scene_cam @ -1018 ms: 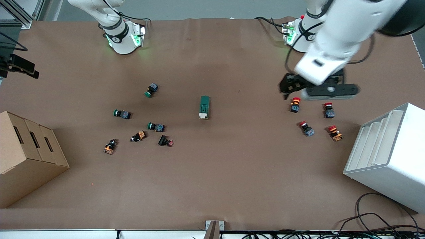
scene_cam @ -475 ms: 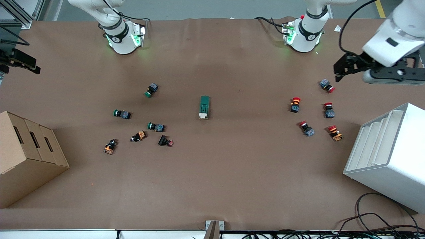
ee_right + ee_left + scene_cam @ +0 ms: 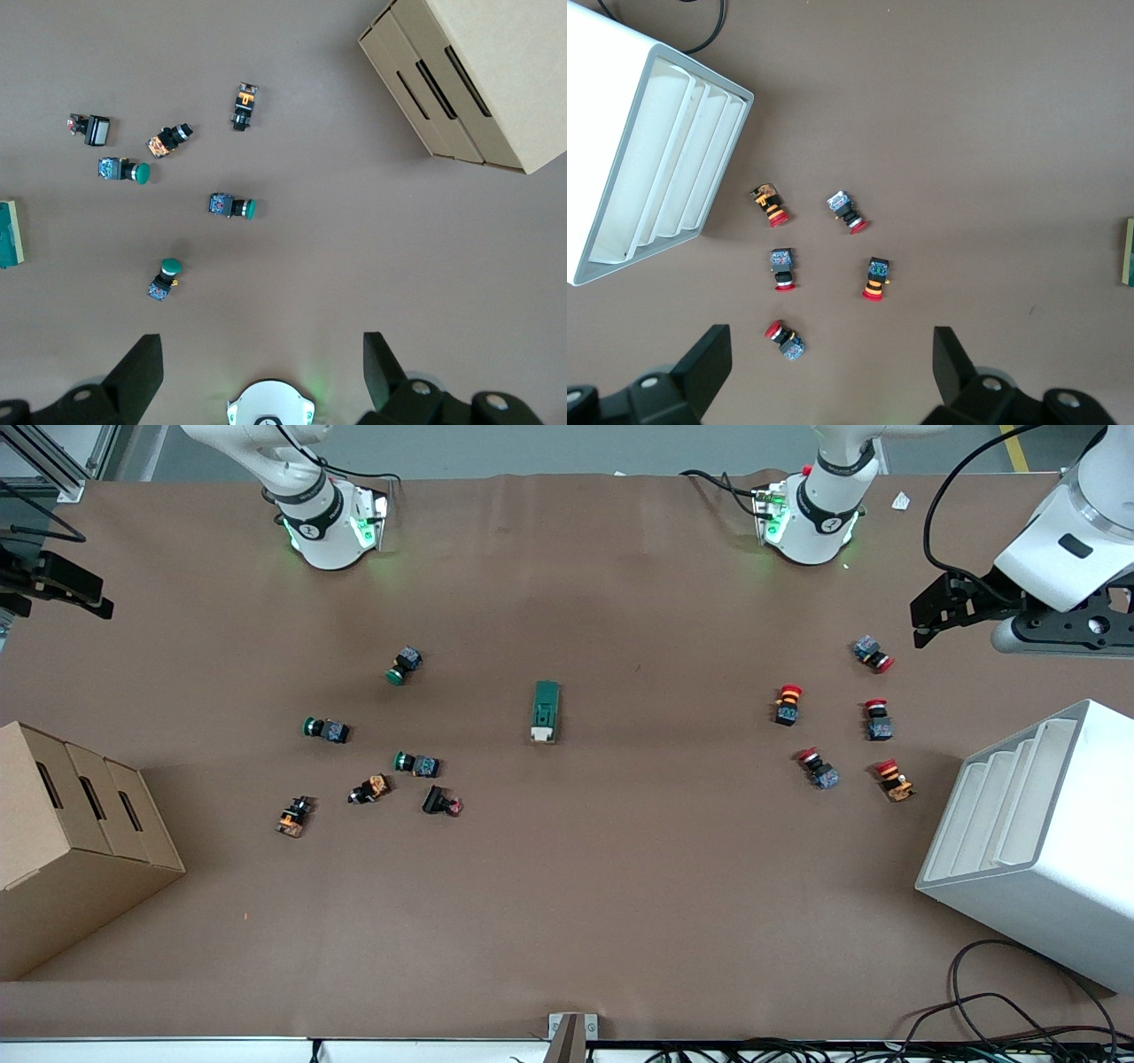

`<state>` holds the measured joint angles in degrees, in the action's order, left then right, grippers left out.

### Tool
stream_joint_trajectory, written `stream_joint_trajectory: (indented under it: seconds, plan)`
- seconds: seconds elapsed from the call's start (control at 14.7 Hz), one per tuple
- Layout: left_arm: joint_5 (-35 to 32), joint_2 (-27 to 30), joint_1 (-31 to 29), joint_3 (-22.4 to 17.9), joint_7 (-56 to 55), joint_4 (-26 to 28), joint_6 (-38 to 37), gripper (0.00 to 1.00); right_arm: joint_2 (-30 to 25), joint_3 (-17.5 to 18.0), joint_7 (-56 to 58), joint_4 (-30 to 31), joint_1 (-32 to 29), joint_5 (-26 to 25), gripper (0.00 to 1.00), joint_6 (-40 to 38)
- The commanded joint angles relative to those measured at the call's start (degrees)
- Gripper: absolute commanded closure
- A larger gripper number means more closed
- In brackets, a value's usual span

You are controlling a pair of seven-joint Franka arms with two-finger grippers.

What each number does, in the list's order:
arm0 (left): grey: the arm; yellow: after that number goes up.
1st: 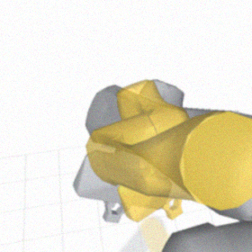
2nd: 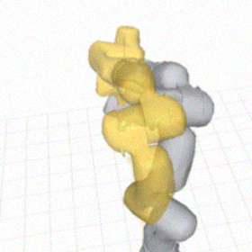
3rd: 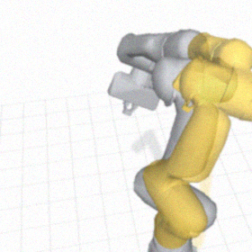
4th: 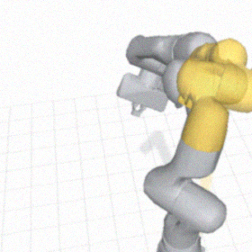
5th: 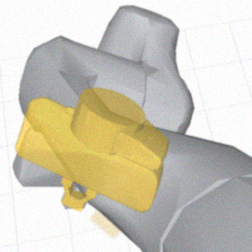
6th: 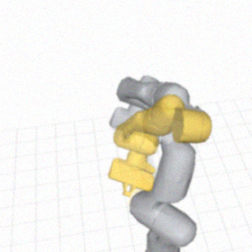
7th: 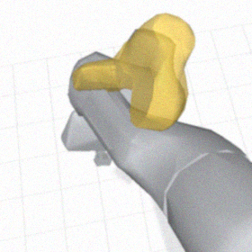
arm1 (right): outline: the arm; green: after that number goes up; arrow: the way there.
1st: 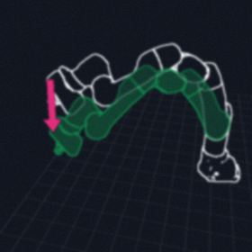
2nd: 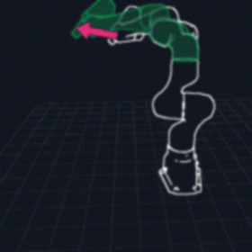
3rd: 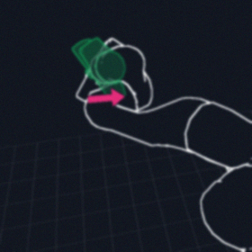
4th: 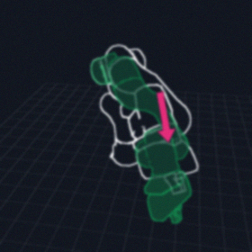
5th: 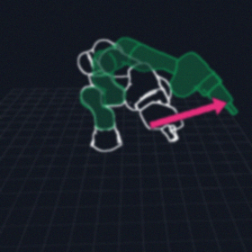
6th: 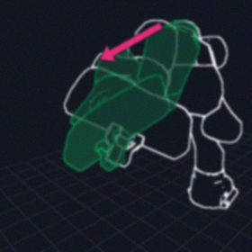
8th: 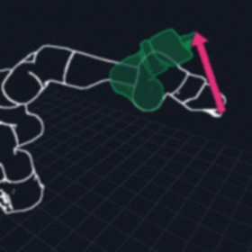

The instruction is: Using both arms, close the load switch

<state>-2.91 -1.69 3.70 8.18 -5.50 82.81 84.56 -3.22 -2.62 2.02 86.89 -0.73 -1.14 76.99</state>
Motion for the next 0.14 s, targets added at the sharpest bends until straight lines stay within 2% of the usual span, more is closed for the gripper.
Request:
stream_joint_trajectory:
  seconds: [0.0,0.07]
  plan:
    - [0.98,0.54,-0.19,0.08,0.76,0.25,-0.27,0.0,-2.67,1.21,0.0,3.47,-1.29,-0.88,0.0,1.67]
    - [0.98,0.54,-0.19,0.08,0.76,0.25,-0.27,0.0,-2.67,1.21,-0.09,3.47,-1.29,-0.88,0.0,1.59]
